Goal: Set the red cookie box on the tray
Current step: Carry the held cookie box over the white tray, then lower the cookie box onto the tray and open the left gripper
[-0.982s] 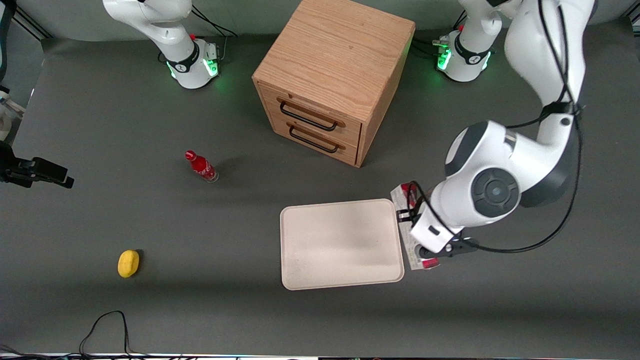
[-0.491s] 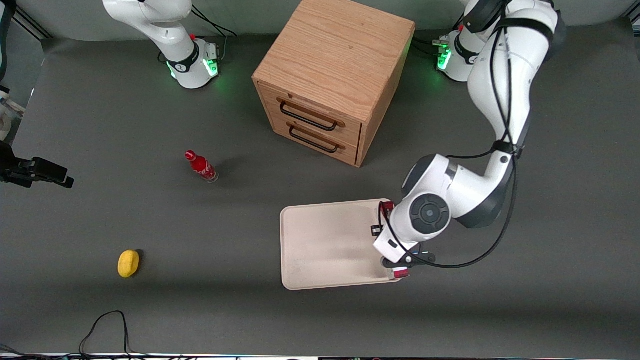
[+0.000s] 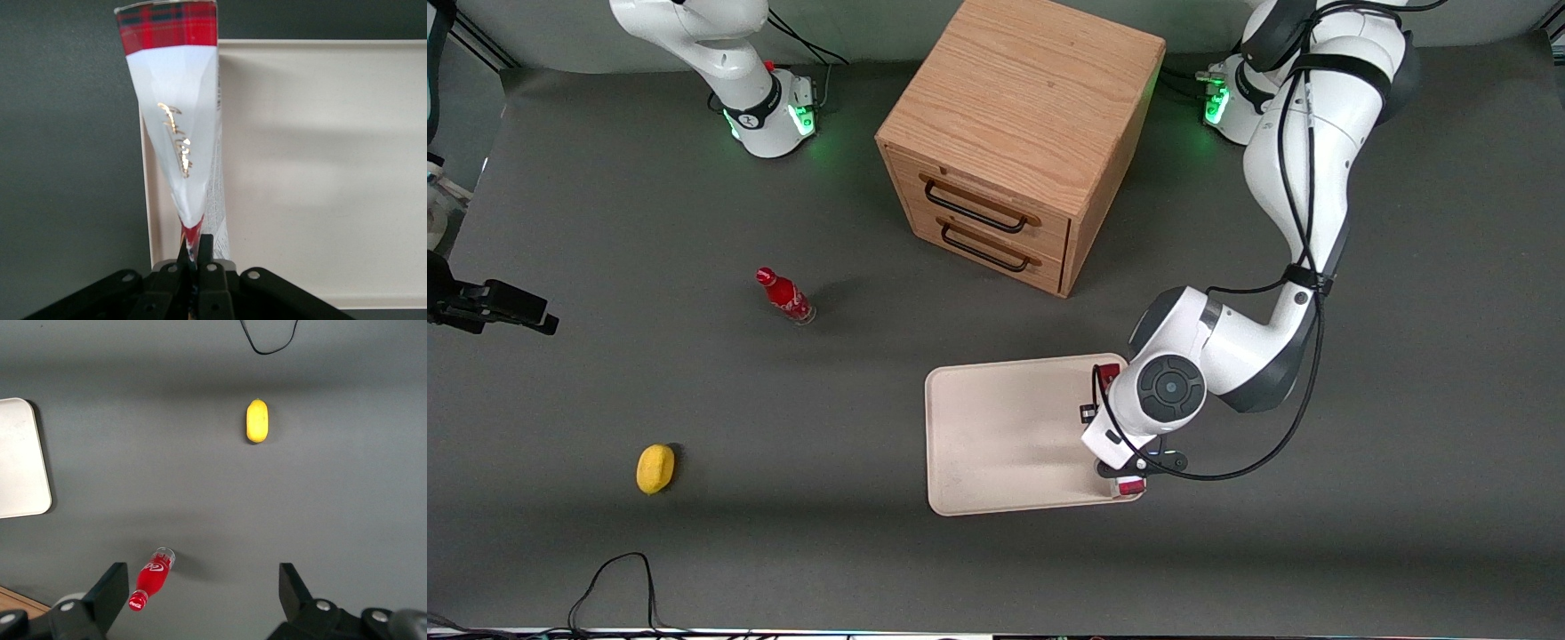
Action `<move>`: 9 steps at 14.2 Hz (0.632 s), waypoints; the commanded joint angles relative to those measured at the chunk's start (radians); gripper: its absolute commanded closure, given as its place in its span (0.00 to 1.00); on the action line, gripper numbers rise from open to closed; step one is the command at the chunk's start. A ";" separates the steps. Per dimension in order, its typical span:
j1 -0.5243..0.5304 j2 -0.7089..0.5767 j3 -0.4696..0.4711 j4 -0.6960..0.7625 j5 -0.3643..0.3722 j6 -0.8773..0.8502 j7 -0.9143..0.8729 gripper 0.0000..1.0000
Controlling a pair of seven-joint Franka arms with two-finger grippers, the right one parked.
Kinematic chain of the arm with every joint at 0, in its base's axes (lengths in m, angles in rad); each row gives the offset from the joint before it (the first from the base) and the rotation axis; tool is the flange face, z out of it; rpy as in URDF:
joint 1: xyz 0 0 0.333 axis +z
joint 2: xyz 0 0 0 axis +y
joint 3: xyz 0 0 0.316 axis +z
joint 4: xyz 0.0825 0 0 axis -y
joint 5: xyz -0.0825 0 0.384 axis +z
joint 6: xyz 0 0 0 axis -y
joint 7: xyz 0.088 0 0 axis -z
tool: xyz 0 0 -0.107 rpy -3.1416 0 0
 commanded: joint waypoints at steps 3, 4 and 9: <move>-0.016 -0.002 0.014 0.008 0.006 0.020 -0.022 0.04; -0.016 -0.005 0.014 -0.001 0.011 0.020 -0.022 0.00; -0.014 -0.005 0.014 -0.004 0.006 0.021 -0.024 0.00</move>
